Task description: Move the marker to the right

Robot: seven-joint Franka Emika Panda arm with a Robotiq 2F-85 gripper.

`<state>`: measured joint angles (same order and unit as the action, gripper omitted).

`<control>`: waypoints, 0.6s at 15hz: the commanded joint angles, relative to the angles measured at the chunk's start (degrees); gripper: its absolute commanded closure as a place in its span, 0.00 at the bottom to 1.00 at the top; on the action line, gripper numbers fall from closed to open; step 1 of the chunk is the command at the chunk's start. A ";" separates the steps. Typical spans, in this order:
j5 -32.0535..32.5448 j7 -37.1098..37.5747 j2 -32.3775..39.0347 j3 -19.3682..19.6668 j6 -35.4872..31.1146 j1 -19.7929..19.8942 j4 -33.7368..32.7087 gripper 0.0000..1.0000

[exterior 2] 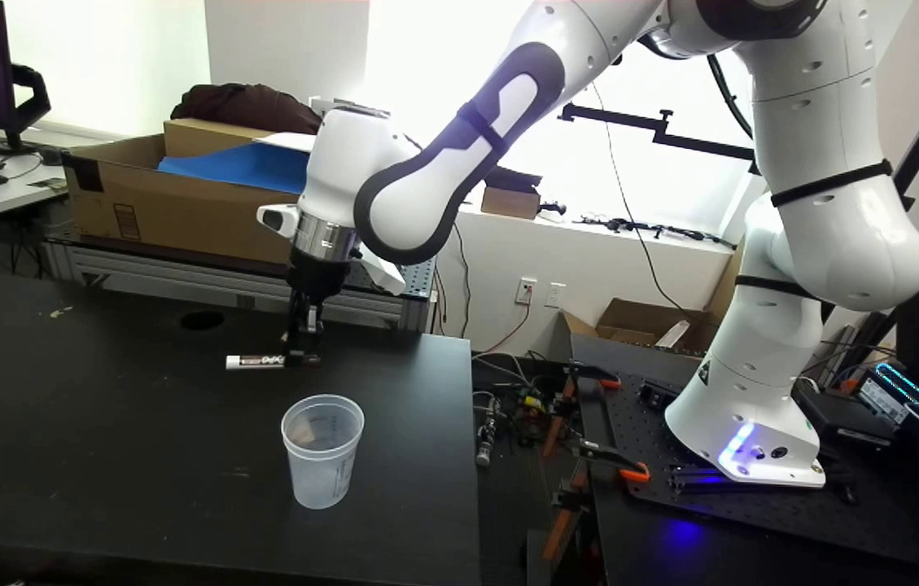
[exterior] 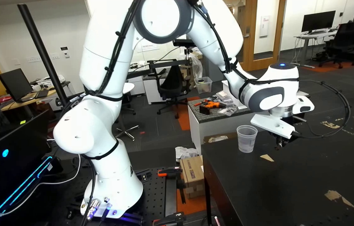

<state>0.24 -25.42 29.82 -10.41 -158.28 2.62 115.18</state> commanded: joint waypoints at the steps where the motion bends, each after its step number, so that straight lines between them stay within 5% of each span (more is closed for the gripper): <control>1: -0.41 5.37 -6.59 1.69 -0.65 0.52 5.01 0.95; 9: -1.39 9.72 -9.80 6.09 1.77 2.68 7.93 0.95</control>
<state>-0.40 -17.62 21.53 -5.32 -158.17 4.71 121.18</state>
